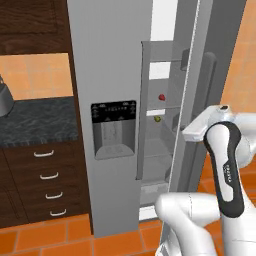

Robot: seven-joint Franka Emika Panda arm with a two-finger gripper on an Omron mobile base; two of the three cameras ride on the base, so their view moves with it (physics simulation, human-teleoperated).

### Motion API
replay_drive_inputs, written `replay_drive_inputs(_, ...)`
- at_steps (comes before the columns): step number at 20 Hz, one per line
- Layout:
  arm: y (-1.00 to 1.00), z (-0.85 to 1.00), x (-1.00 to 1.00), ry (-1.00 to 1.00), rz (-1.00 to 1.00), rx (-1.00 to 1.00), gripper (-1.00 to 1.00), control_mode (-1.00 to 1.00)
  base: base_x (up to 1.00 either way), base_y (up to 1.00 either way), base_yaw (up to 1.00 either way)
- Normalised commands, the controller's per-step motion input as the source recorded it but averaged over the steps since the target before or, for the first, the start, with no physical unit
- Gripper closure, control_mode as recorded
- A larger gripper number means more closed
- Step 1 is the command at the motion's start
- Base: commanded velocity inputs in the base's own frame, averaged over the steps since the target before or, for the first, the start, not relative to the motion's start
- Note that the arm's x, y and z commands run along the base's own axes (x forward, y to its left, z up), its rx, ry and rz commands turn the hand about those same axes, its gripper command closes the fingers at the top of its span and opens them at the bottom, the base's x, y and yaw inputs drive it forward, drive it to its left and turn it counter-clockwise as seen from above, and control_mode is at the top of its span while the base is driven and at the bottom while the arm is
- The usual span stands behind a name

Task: Take the strawberry from the fridge and place it on top of the pancake, located on the dining counter.

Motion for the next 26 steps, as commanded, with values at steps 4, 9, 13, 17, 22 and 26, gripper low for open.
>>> replay_drive_inputs(4, 1.00, 0.18, 0.47, 0.15, -0.08, -0.41, -1.00, -1.00, 0.00, 0.00, 0.00)
replay_drive_inputs(9, 0.74, 0.06, 1.00, 0.29, -0.37, -0.39, -1.00, -1.00, 0.00, 0.00, 0.00)
replay_drive_inputs(13, 0.21, 0.00, 1.00, 0.27, -0.48, -0.31, -1.00, -1.00, 0.00, 0.00, 0.00)
replay_drive_inputs(17, -0.13, 0.00, 1.00, 0.15, -0.30, -0.17, -1.00, -1.00, 0.00, 0.00, 0.00)
replay_drive_inputs(22, -0.59, 0.00, 0.70, 0.05, -0.18, -0.06, -1.00, -1.00, 0.00, 0.00, 0.00)
replay_drive_inputs(26, -0.70, -0.01, 0.19, 0.00, -0.11, 0.00, -1.00, -1.00, 0.00, 0.00, 0.00)
